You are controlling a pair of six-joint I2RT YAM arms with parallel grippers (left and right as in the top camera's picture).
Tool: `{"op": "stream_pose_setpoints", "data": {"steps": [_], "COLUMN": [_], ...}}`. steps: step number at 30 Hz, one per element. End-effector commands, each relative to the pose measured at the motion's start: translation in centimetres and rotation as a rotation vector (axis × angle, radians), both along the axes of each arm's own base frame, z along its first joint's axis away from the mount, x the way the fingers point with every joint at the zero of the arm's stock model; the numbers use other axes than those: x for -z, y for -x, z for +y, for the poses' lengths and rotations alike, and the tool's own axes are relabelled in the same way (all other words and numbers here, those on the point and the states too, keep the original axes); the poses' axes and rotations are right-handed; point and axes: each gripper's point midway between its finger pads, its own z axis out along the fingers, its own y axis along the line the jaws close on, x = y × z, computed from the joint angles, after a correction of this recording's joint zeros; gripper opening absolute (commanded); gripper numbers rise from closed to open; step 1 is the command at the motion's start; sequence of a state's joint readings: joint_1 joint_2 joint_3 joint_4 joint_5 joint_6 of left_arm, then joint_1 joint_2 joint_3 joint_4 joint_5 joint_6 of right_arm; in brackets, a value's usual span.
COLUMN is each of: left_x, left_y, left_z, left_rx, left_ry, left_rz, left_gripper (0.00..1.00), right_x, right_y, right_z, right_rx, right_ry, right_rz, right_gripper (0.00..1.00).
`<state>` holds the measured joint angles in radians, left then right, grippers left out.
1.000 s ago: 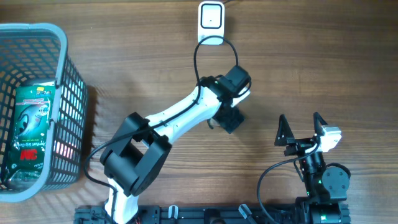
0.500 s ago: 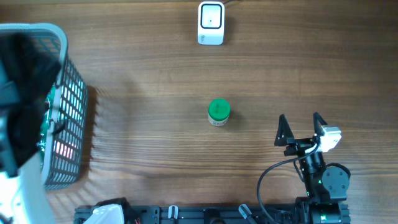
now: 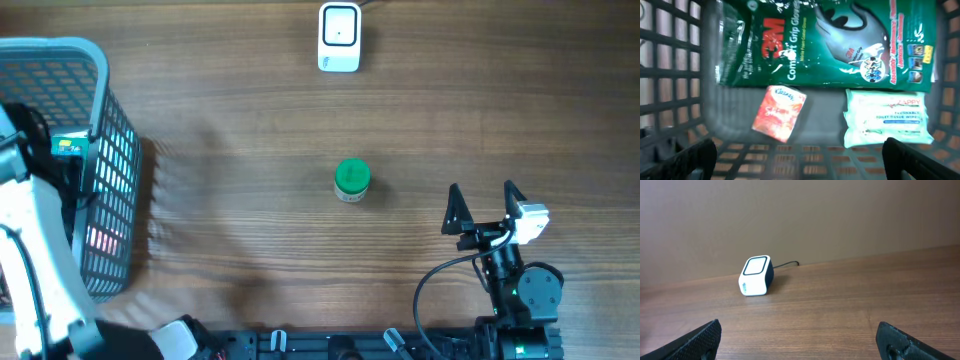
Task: Scan the item barcode
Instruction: 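Return the left gripper to the basket and grasp the Kleenex pack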
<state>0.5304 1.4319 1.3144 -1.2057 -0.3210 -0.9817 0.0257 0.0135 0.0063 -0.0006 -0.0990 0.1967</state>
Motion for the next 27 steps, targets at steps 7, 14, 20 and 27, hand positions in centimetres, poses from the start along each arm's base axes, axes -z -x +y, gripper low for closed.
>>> {"op": "stream_pose_setpoints", "data": {"steps": [7,14,20,27], "left_x": [8.9,11.5,13.1,16.0], "left_y": [-1.2,-0.9,-0.7,1.0], "left_z": [0.3,-0.3,-0.8,-2.1], "left_rx": [0.109,0.139,0.158,0.159], "left_ry": [0.171,0.243,0.262,0.297], "left_rz": [0.256,0.327,0.324,0.343], "left_gripper": [0.96,0.87,0.89,0.87], "right_x": [-0.2,-0.2,-0.2,-0.2], "right_y": [0.0,0.0,0.0,0.0], "right_z": [-0.1,-0.1,-0.1,-0.1], "right_rx": [0.007,0.007,0.007,0.007], "right_ry": [0.011,0.011,0.011,0.011], "right_rz": [-0.01,-0.01,-0.01,-0.01], "right_gripper": [1.0,1.0,1.0,1.0]}}
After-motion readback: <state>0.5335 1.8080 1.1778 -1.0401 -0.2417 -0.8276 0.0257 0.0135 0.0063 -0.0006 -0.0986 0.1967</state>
